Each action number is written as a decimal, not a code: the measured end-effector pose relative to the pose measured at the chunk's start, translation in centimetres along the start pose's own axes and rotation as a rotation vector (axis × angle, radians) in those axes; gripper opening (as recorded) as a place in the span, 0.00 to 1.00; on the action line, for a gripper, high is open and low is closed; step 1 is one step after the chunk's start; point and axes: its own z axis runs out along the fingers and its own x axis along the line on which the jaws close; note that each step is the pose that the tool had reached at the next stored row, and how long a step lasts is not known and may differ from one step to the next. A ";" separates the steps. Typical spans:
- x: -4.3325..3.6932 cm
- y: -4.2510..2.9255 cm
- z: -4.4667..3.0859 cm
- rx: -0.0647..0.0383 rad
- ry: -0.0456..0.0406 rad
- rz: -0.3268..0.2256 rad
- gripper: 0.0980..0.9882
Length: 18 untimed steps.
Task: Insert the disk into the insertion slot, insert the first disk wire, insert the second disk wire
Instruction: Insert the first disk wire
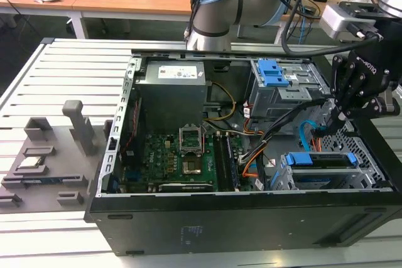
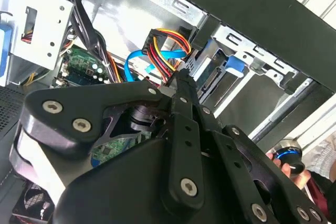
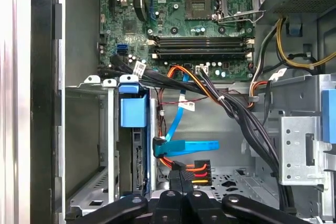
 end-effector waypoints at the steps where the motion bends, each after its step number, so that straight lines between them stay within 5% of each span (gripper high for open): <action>1: 0.00 0.00 -0.01 0.000 0.0003 0.000 0.01; 5: 0.00 0.00 0.00 0.000 0.0006 0.000 0.08; 7: 0.00 0.00 0.01 0.000 0.0009 0.000 0.23; 18: -0.08 0.13 1.06 0.000 0.0198 0.001 0.23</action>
